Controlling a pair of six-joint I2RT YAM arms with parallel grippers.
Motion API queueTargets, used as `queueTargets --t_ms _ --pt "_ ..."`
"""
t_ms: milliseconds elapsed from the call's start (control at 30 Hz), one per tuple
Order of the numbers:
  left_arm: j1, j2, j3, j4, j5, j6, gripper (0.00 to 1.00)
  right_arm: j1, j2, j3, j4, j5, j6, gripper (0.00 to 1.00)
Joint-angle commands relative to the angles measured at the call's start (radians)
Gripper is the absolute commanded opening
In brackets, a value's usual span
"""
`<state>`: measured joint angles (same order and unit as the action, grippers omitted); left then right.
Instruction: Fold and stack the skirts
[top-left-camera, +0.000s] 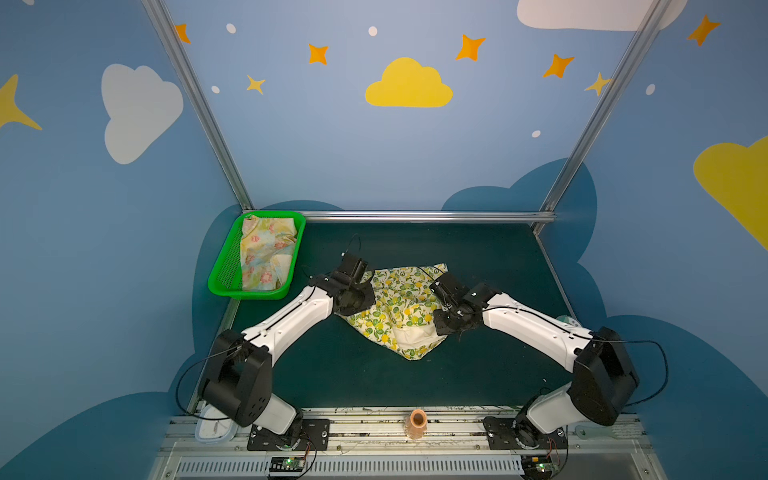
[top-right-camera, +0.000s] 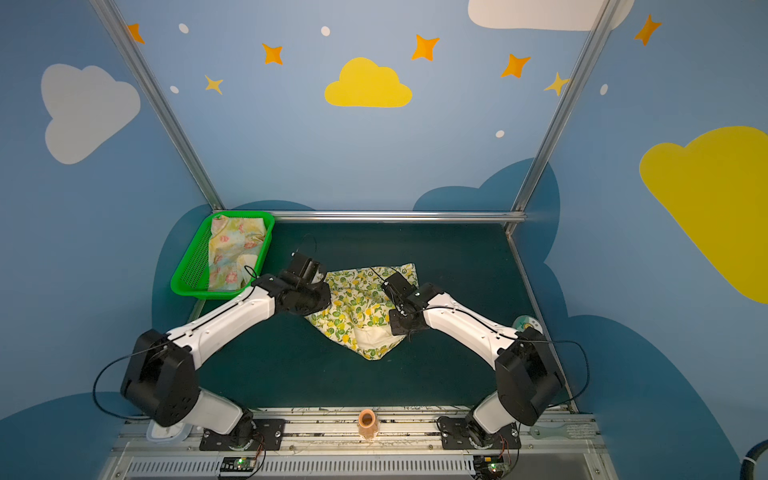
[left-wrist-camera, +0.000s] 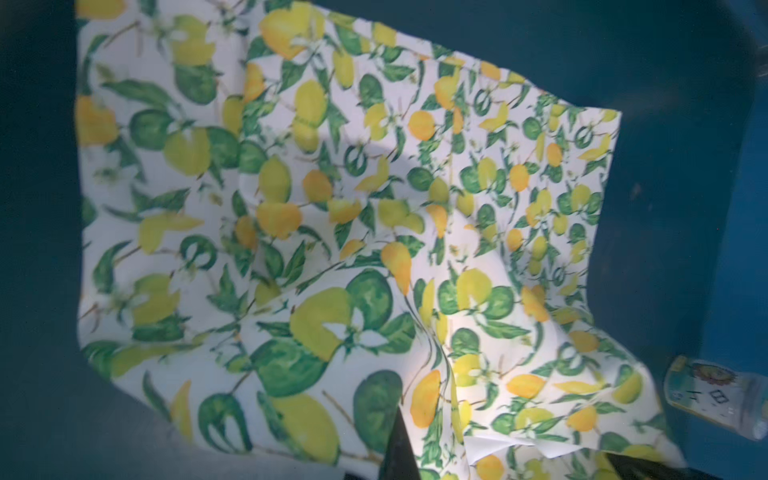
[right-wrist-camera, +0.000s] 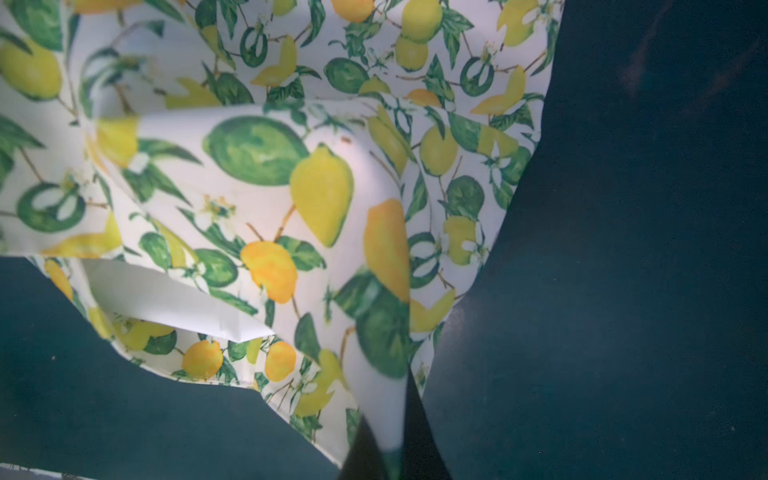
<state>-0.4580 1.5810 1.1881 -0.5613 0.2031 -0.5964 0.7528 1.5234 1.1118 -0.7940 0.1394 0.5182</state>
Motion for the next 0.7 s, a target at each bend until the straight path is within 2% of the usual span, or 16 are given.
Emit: queueTargets --t_ms 0,167,200,233,300,333,367,467,667 --pt "0.028 0.138 0.116 -0.082 0.148 0.103 0.04 -0.007 0.0 -0.017 0.018 -0.048 0.018 0.0" --pt "0.054 0.333 0.31 -0.106 0.211 0.132 0.04 -0.011 -0.008 -0.036 0.023 -0.053 0.036 0.0" --pt "0.057 0.357 0.333 -0.102 0.211 0.128 0.07 -0.016 -0.01 -0.04 0.024 -0.056 0.037 0.0" --pt "0.063 0.379 0.353 -0.092 0.211 0.12 0.22 -0.022 -0.011 -0.041 0.026 -0.064 0.038 0.0" --pt "0.068 0.397 0.363 -0.047 0.211 0.098 0.45 -0.038 -0.003 -0.036 0.026 -0.09 0.031 0.0" --pt "0.071 0.396 0.355 -0.014 0.208 0.083 0.61 -0.048 0.004 -0.03 0.024 -0.104 0.03 0.0" --pt "0.074 0.389 0.343 0.018 0.216 0.075 0.65 -0.056 0.011 -0.025 0.025 -0.114 0.027 0.0" --pt "0.074 0.337 0.297 0.053 0.215 0.075 0.69 -0.077 0.025 -0.011 0.026 -0.132 0.021 0.0" --pt "0.072 0.151 0.161 -0.085 0.074 0.12 0.69 -0.124 0.041 0.001 0.041 -0.189 0.005 0.0"
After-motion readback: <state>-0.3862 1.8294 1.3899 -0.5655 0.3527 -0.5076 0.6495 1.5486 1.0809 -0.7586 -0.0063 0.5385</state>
